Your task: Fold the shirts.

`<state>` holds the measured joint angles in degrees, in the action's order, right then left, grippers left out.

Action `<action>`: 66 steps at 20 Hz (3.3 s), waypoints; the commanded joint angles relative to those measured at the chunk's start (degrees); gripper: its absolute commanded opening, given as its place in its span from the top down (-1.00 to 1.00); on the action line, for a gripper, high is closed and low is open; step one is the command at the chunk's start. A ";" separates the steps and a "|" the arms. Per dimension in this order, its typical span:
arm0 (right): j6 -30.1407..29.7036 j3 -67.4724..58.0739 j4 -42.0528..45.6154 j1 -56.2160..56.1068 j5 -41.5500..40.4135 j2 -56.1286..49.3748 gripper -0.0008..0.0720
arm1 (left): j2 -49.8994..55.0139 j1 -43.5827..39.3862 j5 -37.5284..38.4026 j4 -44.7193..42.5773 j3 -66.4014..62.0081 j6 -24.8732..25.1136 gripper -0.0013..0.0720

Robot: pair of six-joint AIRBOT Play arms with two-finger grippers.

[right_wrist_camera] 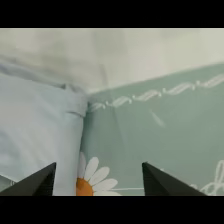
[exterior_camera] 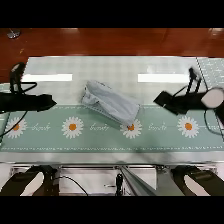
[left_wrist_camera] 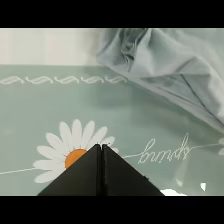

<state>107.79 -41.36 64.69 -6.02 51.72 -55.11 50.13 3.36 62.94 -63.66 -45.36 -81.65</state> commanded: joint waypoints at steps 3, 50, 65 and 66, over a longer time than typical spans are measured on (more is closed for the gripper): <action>-25.09 10.03 -33.83 0.90 -2.73 -11.43 -0.72 | 0.22 -5.11 -4.31 4.81 6.16 -0.04 0.91; -5.88 -21.66 45.72 65.48 52.13 16.70 -0.75 | 0.31 -5.88 -13.35 10.21 6.19 -0.42 0.91; -21.81 -31.89 4.31 5.33 2.95 -5.99 0.88 | 20.61 -8.26 4.04 8.02 -41.62 3.08 0.91; -18.10 -31.87 14.23 -0.68 4.33 -8.98 0.88 | 20.55 -9.90 3.10 3.34 -38.99 0.85 0.91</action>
<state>88.88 -71.37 64.69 12.47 61.49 -57.14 68.18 -4.38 63.70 -53.91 -81.25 -77.65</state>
